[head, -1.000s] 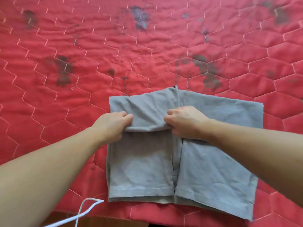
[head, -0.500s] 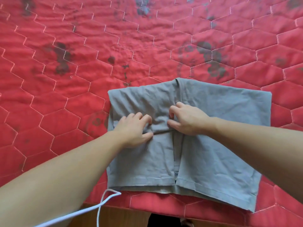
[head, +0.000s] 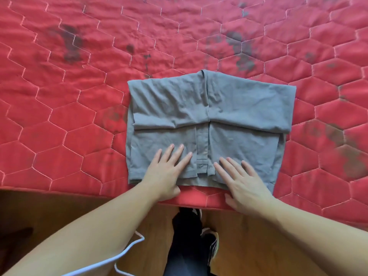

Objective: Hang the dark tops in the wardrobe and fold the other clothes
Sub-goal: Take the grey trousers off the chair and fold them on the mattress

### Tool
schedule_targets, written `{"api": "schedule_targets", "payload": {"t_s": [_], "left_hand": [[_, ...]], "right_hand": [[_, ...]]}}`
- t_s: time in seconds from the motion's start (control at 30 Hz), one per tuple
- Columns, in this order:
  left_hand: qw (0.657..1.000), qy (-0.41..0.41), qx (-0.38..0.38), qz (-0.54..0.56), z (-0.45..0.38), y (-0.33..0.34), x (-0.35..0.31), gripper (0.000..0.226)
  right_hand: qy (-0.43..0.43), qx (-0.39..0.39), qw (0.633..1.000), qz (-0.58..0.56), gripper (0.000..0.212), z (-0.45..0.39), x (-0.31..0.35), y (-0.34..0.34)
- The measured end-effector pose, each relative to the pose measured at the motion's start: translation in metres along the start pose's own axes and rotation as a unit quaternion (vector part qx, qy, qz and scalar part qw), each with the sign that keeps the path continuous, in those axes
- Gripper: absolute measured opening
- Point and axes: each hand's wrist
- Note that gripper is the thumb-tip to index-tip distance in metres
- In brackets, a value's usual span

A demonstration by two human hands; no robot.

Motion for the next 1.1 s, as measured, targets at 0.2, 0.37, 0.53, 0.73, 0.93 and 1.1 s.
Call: {"api": "schedule_targets", "payload": {"t_s": [0.2, 0.37, 0.53, 0.73, 0.93, 1.1], "left_hand": [[0.999, -0.043, -0.012, -0.032, -0.003, 0.005, -0.014, 0.102], [1.0, -0.013, -0.025, 0.002, -0.009, -0.012, 0.0, 0.082], [0.996, 0.023, -0.081, 0.018, -0.034, -0.076, 0.033, 0.016], [0.997, -0.058, -0.024, 0.04, -0.091, -0.15, 0.062, 0.013], [0.989, -0.072, -0.116, 0.05, -0.148, -0.195, 0.089, 0.016], [0.987, -0.065, -0.143, 0.043, -0.192, -0.185, 0.112, 0.014]], "right_hand": [[0.011, -0.065, 0.998, 0.003, 0.054, -0.004, -0.001, -0.003], [0.047, -0.092, 0.992, -0.078, 0.016, -0.016, -0.014, -0.015], [0.104, -0.076, 0.991, -0.032, 0.013, -0.045, -0.041, -0.062], [0.135, -0.045, 0.989, 0.027, 0.022, -0.094, -0.082, -0.128], [0.144, -0.078, 0.984, 0.065, 0.014, -0.155, -0.134, -0.166], [0.146, -0.125, 0.981, 0.025, 0.018, -0.191, -0.165, -0.155]]}}
Point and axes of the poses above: each hand's wrist, its own z-axis away from the middle knuckle, its own y-axis out of the palm, x = y × z, and after that the axes turned 2 degrees about z, right-handed
